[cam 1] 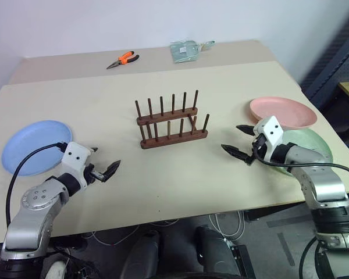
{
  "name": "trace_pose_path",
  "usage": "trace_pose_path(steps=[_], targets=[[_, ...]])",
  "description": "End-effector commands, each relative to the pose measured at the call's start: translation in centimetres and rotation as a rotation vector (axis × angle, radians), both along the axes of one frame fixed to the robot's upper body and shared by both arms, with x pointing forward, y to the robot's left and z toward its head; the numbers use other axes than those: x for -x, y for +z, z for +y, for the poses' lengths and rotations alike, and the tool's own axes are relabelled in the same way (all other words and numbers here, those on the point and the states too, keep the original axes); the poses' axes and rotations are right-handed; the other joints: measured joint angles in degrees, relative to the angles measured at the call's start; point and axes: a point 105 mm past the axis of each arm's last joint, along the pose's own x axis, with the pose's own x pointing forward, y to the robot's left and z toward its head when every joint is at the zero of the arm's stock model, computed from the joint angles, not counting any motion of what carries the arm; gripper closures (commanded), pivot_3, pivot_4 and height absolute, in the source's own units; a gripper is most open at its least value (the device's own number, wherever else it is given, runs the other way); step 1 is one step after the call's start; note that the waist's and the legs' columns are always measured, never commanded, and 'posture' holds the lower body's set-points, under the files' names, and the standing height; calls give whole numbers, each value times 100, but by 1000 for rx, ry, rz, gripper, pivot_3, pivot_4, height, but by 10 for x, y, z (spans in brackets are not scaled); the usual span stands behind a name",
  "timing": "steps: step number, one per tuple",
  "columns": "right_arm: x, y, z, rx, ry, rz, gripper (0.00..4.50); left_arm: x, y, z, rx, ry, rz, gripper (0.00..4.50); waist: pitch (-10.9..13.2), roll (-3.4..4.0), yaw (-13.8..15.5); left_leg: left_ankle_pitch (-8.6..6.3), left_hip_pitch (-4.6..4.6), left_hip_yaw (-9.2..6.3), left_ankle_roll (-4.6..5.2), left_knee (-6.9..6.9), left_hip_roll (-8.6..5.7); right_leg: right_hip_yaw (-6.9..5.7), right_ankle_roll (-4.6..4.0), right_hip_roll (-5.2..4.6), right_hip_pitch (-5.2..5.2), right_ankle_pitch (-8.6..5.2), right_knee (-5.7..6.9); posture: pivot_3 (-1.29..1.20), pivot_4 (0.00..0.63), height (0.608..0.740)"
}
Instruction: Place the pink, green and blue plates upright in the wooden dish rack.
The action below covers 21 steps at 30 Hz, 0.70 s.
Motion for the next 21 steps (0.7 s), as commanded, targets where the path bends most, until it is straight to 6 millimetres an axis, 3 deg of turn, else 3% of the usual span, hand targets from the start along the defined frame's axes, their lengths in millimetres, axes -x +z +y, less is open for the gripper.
trace_pose_path(steps=[1,8,14,21], targets=[[-8,14,2,-2,3,-69,67,-1,4,-8,11,-32,-21,0,0,0,-3,0,0,0,0,0,0,0,0,0,0,0,0,0,150,739],[-4,15,14,-42,48,-49,20,-8,-1,-22,61,-126,22,0,0,-1,-2,0,0,0,0,1,0,-1,0,1,0,1,1,0,150,739],[10,13,17,-49,-13,-89,20,-53,-14,-59,13,-358,87,0,-1,0,92,1,-2,7,0,8,-6,-9,18,3,5,11,1,0,150,739],[27,10,9,-50,-108,-106,20,-88,-32,-95,-35,-534,168,0,-7,7,132,-2,-2,8,5,10,-7,-5,22,-2,1,13,1,0,150,739]])
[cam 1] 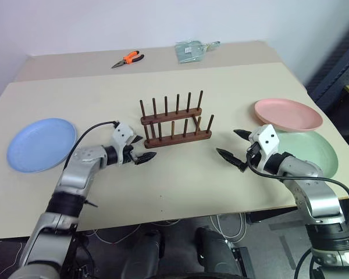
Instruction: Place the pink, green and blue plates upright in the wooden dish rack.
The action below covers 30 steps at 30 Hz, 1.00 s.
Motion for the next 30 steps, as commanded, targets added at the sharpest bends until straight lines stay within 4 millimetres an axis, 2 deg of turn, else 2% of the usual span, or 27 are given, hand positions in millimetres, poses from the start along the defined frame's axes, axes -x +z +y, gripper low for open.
trace_pose_path(steps=[1,4,9,10,14,17,20,22,24,26,27,29,30], targets=[[8,16,-3,-2,-45,-72,20,-7,-18,-9,-49,-61,45,0,-2,2,17,0,1,1,0,2,-1,-1,0,0,2,0,0,0,150,739],[15,16,-5,1,-66,-70,0,-9,-20,-10,-62,-86,41,827,-4,2,16,-1,0,0,2,8,-1,-1,1,0,6,0,0,0,150,739],[18,12,-9,10,-79,-53,0,2,-25,-6,-98,-162,24,3351,-5,3,-5,-5,0,-3,8,12,0,0,2,0,7,-1,1,0,150,739],[17,12,-9,10,-79,-51,0,6,-24,-6,-99,-179,26,3660,-5,4,-19,-5,0,-3,9,13,0,1,2,-1,7,-1,1,0,150,739],[16,10,-12,19,-81,-45,0,21,-19,-8,-97,-265,4,3660,-7,7,-36,-7,2,-4,11,12,3,2,2,0,7,-1,2,0,150,739],[13,7,-20,42,-95,-38,0,44,-10,-14,-123,-393,-33,3660,-7,7,-40,-7,2,-4,12,12,3,2,2,0,7,-2,1,0,150,739],[11,5,-26,62,-104,-35,0,49,-5,-14,-107,-403,-25,3660,-6,8,-25,-8,1,-4,12,12,3,3,-1,-1,7,-3,0,0,150,739],[10,3,-29,72,-106,-30,0,46,-4,-9,-97,-364,-13,2609,-6,8,-17,-8,0,-4,12,14,3,2,-1,0,7,-3,1,0,150,739],[11,1,-30,85,-99,-20,0,41,-11,0,-149,-306,-2,1827,-6,8,-17,-8,-1,-4,13,16,3,2,0,-1,7,-3,0,0,150,739],[12,-1,-31,103,-83,-8,0,41,-19,16,-196,-243,27,705,-6,8,-22,-8,-1,-4,13,17,2,2,0,0,7,-3,1,0,150,739],[13,-2,-31,113,-70,-2,269,44,-23,26,-217,-212,49,212,-7,9,-42,-8,-1,-4,13,16,3,2,0,0,7,-3,2,0,150,739],[18,-4,-28,131,-29,18,916,57,-27,44,-232,-173,97,194,-8,10,-135,-8,4,-4,13,12,8,2,0,2,7,-3,5,0,150,739],[22,-6,-25,141,3,31,1412,66,-27,51,-230,-158,125,194,-10,12,-176,-9,8,-3,14,9,11,3,0,4,7,-3,5,0,150,739]])
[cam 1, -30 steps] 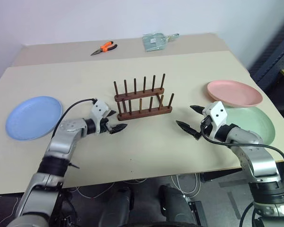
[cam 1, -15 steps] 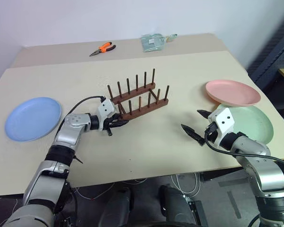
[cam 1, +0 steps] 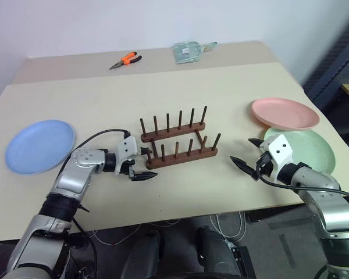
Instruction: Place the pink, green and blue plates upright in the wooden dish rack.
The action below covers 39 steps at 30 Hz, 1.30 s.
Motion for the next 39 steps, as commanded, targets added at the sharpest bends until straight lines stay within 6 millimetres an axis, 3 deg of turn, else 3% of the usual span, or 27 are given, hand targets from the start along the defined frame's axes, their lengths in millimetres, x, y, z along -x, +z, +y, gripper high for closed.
trace_pose_path(steps=[1,2,3,6,9,12,18,23,28,31,36,39], targets=[[12,5,11,35,107,7,1878,27,-18,41,-73,126,126,194,-2,3,-69,-1,4,2,2,-4,3,0,0,0,-1,0,1,0,150,739],[16,4,16,38,135,20,2464,37,-19,45,-68,138,151,860,-2,3,-129,-2,8,5,2,-12,6,1,0,-1,-2,-1,3,0,150,739],[20,2,21,43,165,34,3022,49,-20,43,-56,128,181,1217,-4,7,-148,-2,13,5,2,-21,10,1,-4,0,-3,-5,2,0,150,739],[26,-7,38,50,223,64,4499,79,-20,17,6,52,242,2714,-12,22,-163,-3,18,5,2,-29,16,1,-6,-6,-4,-21,4,0,150,739],[25,-17,52,52,235,67,4500,82,-25,-12,42,45,214,4189,-24,41,-77,-3,15,10,2,-23,6,1,-4,-12,4,-25,-6,0,150,739],[10,-27,62,111,191,42,4500,58,-33,-32,82,197,118,4189,-27,46,104,-3,3,10,2,-5,0,-4,-6,-16,7,-23,-11,0,150,739],[-30,-28,72,119,44,-17,4500,7,-38,-24,151,586,28,4189,-43,39,178,-5,8,5,4,29,-10,-8,-4,-16,34,-18,-9,0,150,739],[-51,-29,73,125,-25,-33,4500,-11,-38,-14,132,674,-36,4189,-55,41,82,-5,15,7,4,17,-3,-9,6,-8,25,-3,0,0,150,739],[-56,-23,71,135,-16,-58,4500,-20,-33,-11,156,697,-52,4189,-62,41,14,-5,17,6,4,16,-3,-10,3,-7,26,1,2,0,150,739],[-51,2,52,194,7,-139,3648,-13,-24,-21,199,619,-55,4253,-62,42,11,-5,17,6,4,16,-3,-10,4,-7,26,2,3,0,150,739],[-39,54,9,358,-9,-284,1185,16,0,-52,303,381,-68,4253,-60,43,16,-9,3,12,8,14,-5,-7,7,-11,14,-1,-6,0,150,739],[-38,72,-37,596,-106,-309,1185,37,23,-76,402,209,-63,4253,-51,37,40,-11,-6,13,7,16,-4,-8,-4,-13,11,-15,-10,0,150,739]])
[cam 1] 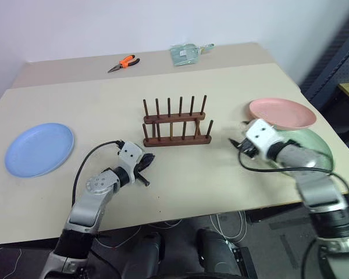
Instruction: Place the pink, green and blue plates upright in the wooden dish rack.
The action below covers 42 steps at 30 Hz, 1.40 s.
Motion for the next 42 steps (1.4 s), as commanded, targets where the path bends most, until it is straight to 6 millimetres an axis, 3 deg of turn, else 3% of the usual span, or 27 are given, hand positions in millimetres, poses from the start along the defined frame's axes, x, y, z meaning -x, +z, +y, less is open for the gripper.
trace_pose_path(steps=[1,4,10,12,15,17,20,22,26,27,28,30,33,36,42], targets=[[0,28,-40,218,-106,-90,1185,21,36,-32,105,-203,-79,4253,6,-6,24,0,-3,1,0,4,-1,0,-1,-2,0,-1,-1,0,150,739],[-7,18,-69,389,-187,-66,1185,26,48,-46,123,-282,-104,4253,6,-9,15,0,-4,12,0,8,-1,-1,1,-2,1,-4,-2,0,150,739],[-28,-19,-106,499,-302,-33,1185,23,59,-57,137,-309,-139,4253,8,-6,-21,1,2,33,1,2,2,5,-11,-1,0,3,1,0,150,739],[-32,-21,-108,493,-311,-47,2063,24,58,-56,120,-307,-145,4253,9,-5,-21,1,2,34,1,0,2,5,-11,-1,-1,3,0,0,150,739],[-38,-7,-101,493,-298,-114,3607,25,54,-50,109,-284,-137,4253,12,1,-22,1,1,31,2,1,2,8,-11,-1,-2,4,0,0,150,739],[-38,1,-93,537,-254,-159,4466,27,51,-47,100,-277,-133,4253,12,0,-15,1,1,29,2,1,2,8,-10,0,-2,4,1,0,150,739],[-36,24,-80,552,-213,-250,4466,29,48,-43,95,-266,-124,4253,14,1,-12,1,-1,28,2,2,2,6,-10,0,-3,3,0,0,150,739],[-32,46,-61,462,-162,-325,4466,28,47,-40,93,-253,-121,4253,14,1,-8,1,0,24,2,2,2,8,-9,0,-3,3,1,0,150,739],[-16,82,-9,7,-9,-381,4466,24,47,-33,98,-229,-117,4253,17,-3,-23,0,0,12,3,1,5,8,-7,2,-3,3,1,0,150,739],[-5,106,14,-401,64,-362,4466,22,48,-30,104,-220,-119,4253,18,-5,-22,0,1,10,3,1,6,8,-6,3,-3,3,1,0,150,739],[12,120,39,-694,207,-284,4466,21,49,-27,111,-212,-119,4253,22,-12,-33,0,1,7,3,0,7,7,-7,3,-2,3,2,0,150,739],[47,139,74,-955,463,-165,4466,19,51,-23,116,-208,-122,4253,30,1,-15,0,0,-5,4,1,11,7,-2,8,-5,8,8,0,150,739],[56,130,89,-1084,488,-20,4466,17,55,-20,117,-207,-134,4253,30,-4,32,-1,-5,-12,5,2,8,0,-8,6,-6,2,3,0,150,739],[58,121,96,-1092,477,51,4466,18,54,-20,113,-208,-134,4253,30,-5,87,-2,-5,-5,6,9,1,0,-10,-1,1,2,-6,0,150,739],[45,101,100,-1051,398,124,4466,23,53,-22,113,-210,-131,4253,30,-3,85,-3,-6,1,7,-4,5,1,-10,0,-13,3,-3,0,150,739]])
